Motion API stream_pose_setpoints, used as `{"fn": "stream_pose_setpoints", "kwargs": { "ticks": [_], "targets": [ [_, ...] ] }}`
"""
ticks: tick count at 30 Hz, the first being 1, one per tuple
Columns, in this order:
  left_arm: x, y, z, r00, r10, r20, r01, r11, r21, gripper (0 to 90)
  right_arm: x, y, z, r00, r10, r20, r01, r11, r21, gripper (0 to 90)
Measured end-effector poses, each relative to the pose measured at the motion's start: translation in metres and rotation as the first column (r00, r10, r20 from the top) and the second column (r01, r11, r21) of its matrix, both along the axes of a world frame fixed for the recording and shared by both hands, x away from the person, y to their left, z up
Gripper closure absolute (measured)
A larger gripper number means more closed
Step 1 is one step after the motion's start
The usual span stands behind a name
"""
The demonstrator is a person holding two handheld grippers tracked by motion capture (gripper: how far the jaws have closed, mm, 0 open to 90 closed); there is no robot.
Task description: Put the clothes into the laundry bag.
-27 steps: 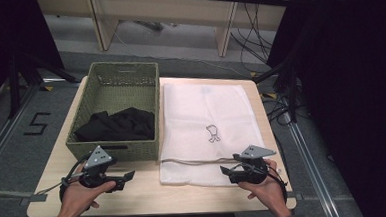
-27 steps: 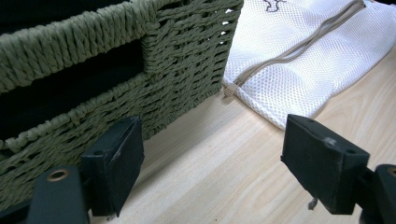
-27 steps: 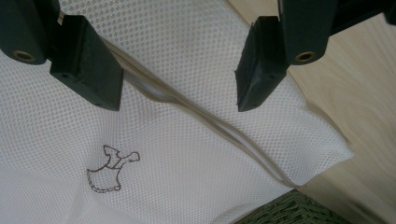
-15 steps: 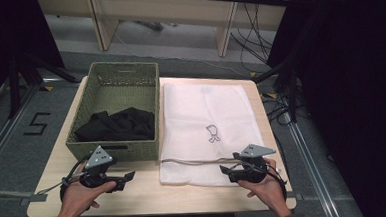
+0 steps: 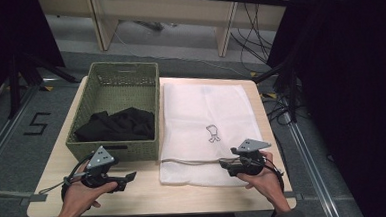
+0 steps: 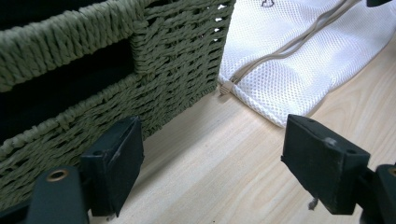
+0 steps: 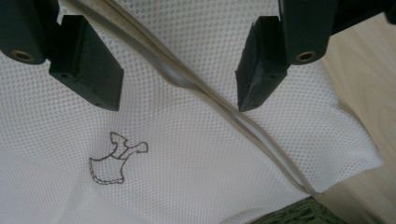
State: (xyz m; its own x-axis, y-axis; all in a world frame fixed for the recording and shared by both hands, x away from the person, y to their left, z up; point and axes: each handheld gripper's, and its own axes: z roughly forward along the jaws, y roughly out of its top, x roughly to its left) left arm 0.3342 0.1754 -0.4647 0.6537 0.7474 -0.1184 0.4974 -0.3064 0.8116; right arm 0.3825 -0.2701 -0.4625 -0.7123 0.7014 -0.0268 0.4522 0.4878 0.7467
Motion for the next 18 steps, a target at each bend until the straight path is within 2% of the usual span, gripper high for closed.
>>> {"fn": "stream_pose_setpoints", "kwargs": {
  "ticks": [1,2,3,5,8,10,11,13,14,16,17,18],
  "targets": [
    [0.000,0.000,0.000,1.0000,-0.004,0.002,0.004,1.0000,-0.001,20.2,0.001,0.000,-0.002,0.9999,-0.011,0.012,0.011,1.000,-0.003,34.6],
    [0.000,0.000,0.000,0.9999,-0.015,0.004,0.014,0.9998,0.016,20.2,0.004,0.001,-0.004,0.9998,0.000,0.019,0.000,1.000,-0.009,35.0],
    [0.000,0.000,0.000,0.9999,-0.015,0.004,0.014,0.9998,0.016,20.2,0.006,0.002,-0.004,1.0000,0.006,-0.005,-0.006,1.000,-0.026,35.7],
    [0.000,0.000,0.000,0.9999,-0.014,0.008,0.014,0.9997,0.020,20.2,0.012,0.007,-0.008,0.9999,0.016,0.002,-0.015,0.999,-0.039,37.1],
    [0.000,0.000,0.000,0.9999,-0.015,0.007,0.015,0.9997,0.018,20.1,0.021,0.011,-0.012,0.9990,0.023,-0.038,-0.027,0.995,-0.099,39.9],
    [0.000,0.000,0.000,0.9998,-0.018,0.011,0.018,0.9997,0.018,20.1,0.029,0.012,-0.018,0.9991,0.016,-0.040,-0.020,0.993,-0.116,40.8],
    [0.000,0.000,0.000,0.9998,-0.018,0.011,0.018,0.9997,0.018,20.1,0.031,0.012,-0.020,0.9978,0.008,-0.065,-0.016,0.992,-0.123,41.7],
    [0.000,0.000,-0.001,0.9998,-0.017,0.005,0.017,0.9998,0.009,19.9,0.037,0.012,-0.023,0.9980,-0.006,-0.063,-0.003,0.992,-0.130,41.7],
    [0.000,0.000,-0.001,0.9998,-0.017,0.005,0.017,0.9998,0.009,19.9,0.040,0.011,-0.025,0.9988,-0.016,-0.046,0.011,0.993,-0.119,41.1],
    [0.000,-0.001,-0.001,0.9998,-0.017,0.007,0.017,0.9998,0.005,19.9,0.044,0.011,-0.029,0.9967,-0.030,-0.076,0.020,0.991,-0.131,38.2],
    [-0.001,-0.002,-0.001,0.9999,-0.013,0.001,0.013,0.9999,0.010,19.9,0.044,0.011,-0.029,0.9967,-0.030,-0.076,0.020,0.991,-0.131,38.2],
    [-0.001,-0.001,0.000,0.9998,-0.019,0.000,0.019,0.9995,0.025,19.9,0.047,0.012,-0.032,0.9931,-0.040,-0.110,0.026,0.991,-0.128,37.6]
  ]
}}
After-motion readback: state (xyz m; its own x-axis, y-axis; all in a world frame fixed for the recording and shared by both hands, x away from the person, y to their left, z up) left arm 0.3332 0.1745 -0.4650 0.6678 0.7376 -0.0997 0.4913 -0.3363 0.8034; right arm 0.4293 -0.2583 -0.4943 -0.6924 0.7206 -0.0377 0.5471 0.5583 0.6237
